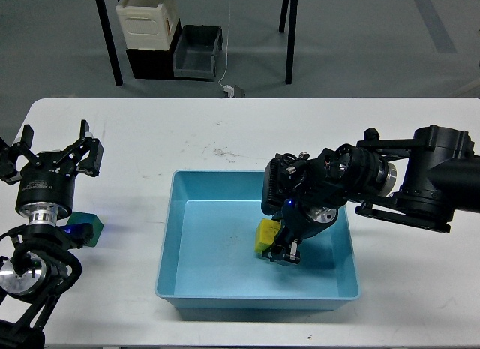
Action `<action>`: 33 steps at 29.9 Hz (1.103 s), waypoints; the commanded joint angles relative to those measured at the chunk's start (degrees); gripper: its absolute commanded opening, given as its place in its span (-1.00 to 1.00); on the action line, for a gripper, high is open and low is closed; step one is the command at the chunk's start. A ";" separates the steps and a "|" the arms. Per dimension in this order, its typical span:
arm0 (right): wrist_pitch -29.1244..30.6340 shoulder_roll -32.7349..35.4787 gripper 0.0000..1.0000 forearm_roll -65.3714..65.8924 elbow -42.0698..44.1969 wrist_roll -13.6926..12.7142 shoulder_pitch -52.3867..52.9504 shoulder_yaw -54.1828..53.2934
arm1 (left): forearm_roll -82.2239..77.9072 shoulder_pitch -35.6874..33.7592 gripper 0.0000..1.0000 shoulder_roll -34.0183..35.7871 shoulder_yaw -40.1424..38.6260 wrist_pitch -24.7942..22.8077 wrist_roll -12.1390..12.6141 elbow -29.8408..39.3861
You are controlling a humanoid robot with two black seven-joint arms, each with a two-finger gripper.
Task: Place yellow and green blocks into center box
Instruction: 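Carry the yellow cube into the blue tub and release it, then withdraw the right gripper up and away from the tub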
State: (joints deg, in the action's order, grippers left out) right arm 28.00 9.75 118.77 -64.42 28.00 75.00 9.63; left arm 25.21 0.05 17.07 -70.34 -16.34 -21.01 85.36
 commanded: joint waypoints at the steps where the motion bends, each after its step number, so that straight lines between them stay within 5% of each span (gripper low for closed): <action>1: 0.00 1.59 0.98 -0.03 -0.18 0.00 -0.03 -3.65 | -0.08 -0.31 1.00 2.61 0.03 0.08 0.27 -0.01; 11: 0.00 2.39 0.99 -0.21 -3.15 0.00 -2.58 -29.39 | -0.43 -4.70 1.00 18.15 0.82 2.00 1.15 -0.19; 15: 0.00 2.03 0.98 -0.29 -6.15 0.00 -5.47 -36.16 | -0.78 -7.33 1.00 27.64 3.10 7.98 7.28 -4.40; 19: 0.00 0.37 0.99 -0.56 -8.79 0.00 -14.51 -46.44 | -5.68 -14.44 1.00 35.03 11.88 7.47 16.25 -7.74; 23: -0.75 -0.16 1.00 -0.56 -9.76 0.00 -20.85 -54.18 | -21.91 -20.61 1.00 36.81 16.20 2.74 17.32 -9.24; 25: -1.02 -0.87 1.00 -0.73 -9.59 0.00 -22.17 -56.82 | -32.46 -21.23 1.00 36.89 15.68 0.36 15.84 -9.33; 27: -1.89 -2.01 0.99 -1.61 -9.24 0.00 -24.02 -60.33 | -42.31 -21.84 1.00 37.24 14.54 -1.32 11.46 -9.33; 33: -14.80 -9.29 1.00 -11.70 -7.21 0.00 -31.66 -71.41 | -78.95 -23.16 0.95 38.65 14.09 -2.65 -6.99 -8.98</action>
State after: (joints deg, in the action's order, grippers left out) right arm 19.32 4.31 113.01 -72.21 27.99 46.63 -57.59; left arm -34.66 -22.13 54.97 -56.02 -19.13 -19.02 76.09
